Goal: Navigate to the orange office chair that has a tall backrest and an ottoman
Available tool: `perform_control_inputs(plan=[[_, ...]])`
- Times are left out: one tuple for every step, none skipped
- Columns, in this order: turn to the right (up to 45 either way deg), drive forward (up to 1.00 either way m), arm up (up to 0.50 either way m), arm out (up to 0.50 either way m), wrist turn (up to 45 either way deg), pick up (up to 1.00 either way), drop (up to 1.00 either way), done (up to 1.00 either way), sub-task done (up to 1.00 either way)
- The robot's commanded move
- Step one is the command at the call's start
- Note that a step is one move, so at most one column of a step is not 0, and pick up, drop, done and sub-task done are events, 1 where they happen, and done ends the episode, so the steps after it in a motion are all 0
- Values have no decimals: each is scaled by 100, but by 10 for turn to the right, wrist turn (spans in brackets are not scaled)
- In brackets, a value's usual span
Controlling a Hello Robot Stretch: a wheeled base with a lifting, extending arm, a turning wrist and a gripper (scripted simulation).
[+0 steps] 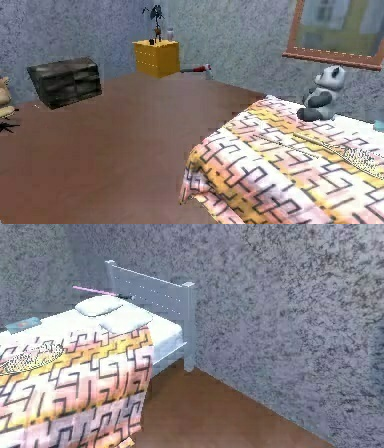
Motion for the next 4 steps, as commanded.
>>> perform_control_inputs(plan=[[-210, 0, 0, 0, 0, 0, 0, 0, 0], [0, 30, 0, 0, 0, 0, 0, 0, 0], [-270, 0, 0, 0, 0, 0, 0, 0, 0], [0, 100, 0, 0, 0, 0, 0, 0, 0]])
